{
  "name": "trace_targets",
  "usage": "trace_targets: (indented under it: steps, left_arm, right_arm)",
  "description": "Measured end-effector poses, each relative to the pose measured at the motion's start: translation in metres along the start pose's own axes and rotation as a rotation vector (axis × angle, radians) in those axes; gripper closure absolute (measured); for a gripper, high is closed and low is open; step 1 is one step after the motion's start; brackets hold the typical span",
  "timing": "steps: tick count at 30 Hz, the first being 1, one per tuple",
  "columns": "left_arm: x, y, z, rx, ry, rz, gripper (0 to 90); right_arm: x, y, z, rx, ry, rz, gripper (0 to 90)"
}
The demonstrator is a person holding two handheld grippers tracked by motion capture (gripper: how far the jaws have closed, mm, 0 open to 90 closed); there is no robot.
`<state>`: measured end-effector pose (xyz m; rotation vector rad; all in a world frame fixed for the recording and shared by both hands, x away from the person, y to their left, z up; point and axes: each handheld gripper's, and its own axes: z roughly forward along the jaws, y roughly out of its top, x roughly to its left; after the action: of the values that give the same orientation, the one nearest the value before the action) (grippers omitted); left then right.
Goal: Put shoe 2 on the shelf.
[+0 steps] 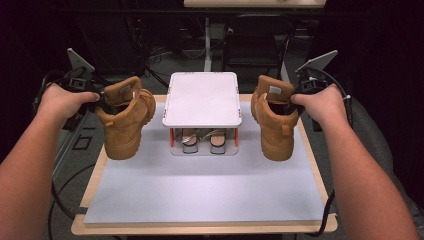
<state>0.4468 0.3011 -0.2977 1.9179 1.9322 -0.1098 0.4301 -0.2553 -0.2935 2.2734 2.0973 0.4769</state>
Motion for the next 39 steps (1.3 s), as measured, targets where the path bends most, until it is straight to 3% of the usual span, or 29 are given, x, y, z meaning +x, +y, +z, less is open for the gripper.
trace_targets:
  steps: [16,39]
  left_arm:
    - [-0.017,0.015,-0.018,-0.023,0.005,0.004,83.7]
    - [-0.051,0.03,-0.028,-0.058,-0.023,0.006,83.6]
  right_arm:
    - [0.007,0.011,-0.016,-0.034,0.007,-0.003,84.7]
    - [0.043,0.027,-0.029,-0.067,0.023,-0.001,84.6]
